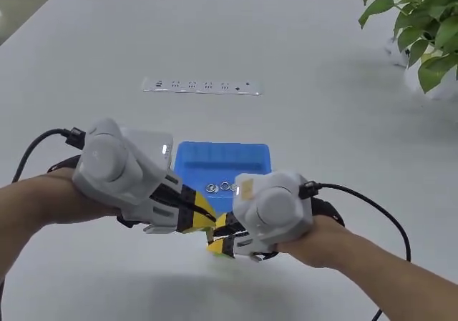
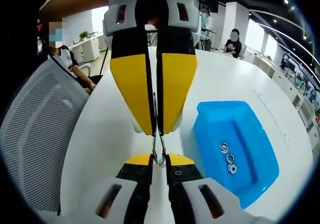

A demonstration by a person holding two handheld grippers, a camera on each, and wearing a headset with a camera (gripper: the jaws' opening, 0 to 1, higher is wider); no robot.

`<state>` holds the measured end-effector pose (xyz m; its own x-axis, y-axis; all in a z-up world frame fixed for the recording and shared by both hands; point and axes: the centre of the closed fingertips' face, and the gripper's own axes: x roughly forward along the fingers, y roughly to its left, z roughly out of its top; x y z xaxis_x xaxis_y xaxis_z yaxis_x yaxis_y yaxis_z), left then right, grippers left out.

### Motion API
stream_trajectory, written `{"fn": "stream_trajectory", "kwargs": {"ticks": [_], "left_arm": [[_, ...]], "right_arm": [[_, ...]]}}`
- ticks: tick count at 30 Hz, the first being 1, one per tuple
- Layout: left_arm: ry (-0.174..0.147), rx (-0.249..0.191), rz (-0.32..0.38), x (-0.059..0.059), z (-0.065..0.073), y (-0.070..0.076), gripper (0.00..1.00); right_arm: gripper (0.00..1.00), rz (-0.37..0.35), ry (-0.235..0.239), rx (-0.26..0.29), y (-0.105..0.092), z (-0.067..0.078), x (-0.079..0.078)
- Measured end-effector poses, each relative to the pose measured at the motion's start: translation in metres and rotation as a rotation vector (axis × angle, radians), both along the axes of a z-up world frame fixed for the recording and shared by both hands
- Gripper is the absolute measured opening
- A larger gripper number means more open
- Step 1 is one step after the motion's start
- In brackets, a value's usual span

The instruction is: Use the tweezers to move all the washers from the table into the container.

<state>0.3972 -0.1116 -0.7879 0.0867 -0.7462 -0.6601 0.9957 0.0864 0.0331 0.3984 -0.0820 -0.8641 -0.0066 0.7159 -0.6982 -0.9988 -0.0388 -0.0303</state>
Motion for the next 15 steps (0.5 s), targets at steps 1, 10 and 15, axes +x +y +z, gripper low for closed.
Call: {"fn": "stream_trajectory", "kwargs": {"ticks": [1, 10, 15], "left_arm": [[-0.001, 0.000, 0.000, -0.0001, 0.0000, -0.0002, 0.04], [-0.002, 0.006, 0.003, -0.0001, -0.0001, 0.0016, 0.04], [-0.005, 0.004, 0.006, -0.0001, 0.0022, 0.0024, 0.04]], "right_arm": [[0.12, 0.000, -0.001, -0.002, -0.0005, -0.0002, 0.0000], [0.11, 0.013, -0.008, -0.012, 0.0005, -0.0004, -0.0012], [0.10, 0.017, -0.009, -0.009, 0.0015, 0.0019, -0.0020]]}}
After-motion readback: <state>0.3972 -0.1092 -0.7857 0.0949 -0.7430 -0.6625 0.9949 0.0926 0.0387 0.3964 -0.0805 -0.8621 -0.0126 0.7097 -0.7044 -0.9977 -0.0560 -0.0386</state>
